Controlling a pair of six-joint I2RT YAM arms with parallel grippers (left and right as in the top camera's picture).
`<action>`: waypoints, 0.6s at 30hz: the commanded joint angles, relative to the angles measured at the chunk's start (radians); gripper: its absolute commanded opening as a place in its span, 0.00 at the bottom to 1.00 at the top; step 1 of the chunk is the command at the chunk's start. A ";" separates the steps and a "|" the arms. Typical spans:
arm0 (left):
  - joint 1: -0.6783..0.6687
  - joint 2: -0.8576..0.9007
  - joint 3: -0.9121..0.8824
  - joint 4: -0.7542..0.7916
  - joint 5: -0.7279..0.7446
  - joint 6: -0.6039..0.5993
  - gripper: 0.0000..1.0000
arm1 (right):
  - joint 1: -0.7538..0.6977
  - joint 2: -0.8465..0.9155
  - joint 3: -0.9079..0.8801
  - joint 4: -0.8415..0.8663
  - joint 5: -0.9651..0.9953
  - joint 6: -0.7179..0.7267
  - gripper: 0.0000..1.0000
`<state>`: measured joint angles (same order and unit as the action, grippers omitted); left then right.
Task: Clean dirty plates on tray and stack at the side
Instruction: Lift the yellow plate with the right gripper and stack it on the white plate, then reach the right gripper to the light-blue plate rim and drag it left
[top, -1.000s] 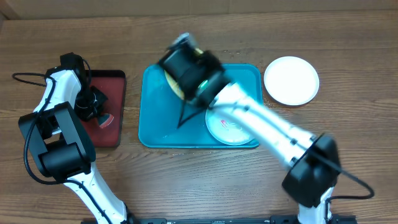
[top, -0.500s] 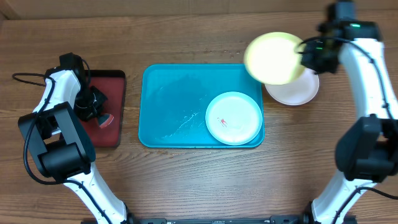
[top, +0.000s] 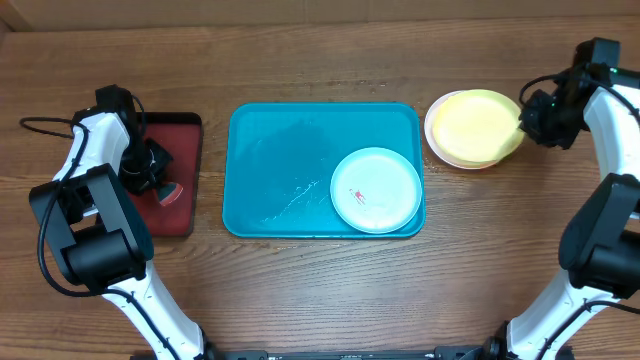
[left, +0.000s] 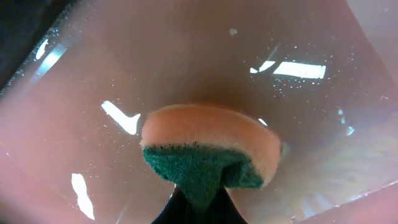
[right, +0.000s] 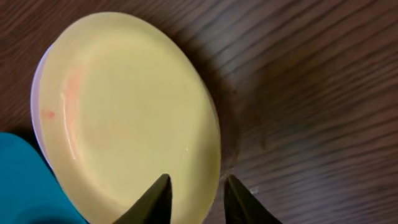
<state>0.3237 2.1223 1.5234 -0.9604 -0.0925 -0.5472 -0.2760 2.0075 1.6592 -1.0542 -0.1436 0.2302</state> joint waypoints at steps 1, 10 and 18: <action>0.005 -0.002 -0.023 0.010 0.045 0.010 0.04 | 0.047 0.002 -0.005 0.014 -0.037 -0.006 0.34; 0.005 -0.002 -0.023 0.016 0.068 0.020 0.04 | 0.269 0.002 -0.012 0.022 -0.251 -0.322 0.54; 0.005 -0.002 -0.023 0.016 0.068 0.024 0.04 | 0.486 0.034 -0.048 0.031 0.110 -0.379 0.62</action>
<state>0.3298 2.1223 1.5230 -0.9573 -0.0746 -0.5449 0.1844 2.0129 1.6302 -1.0233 -0.1833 -0.1024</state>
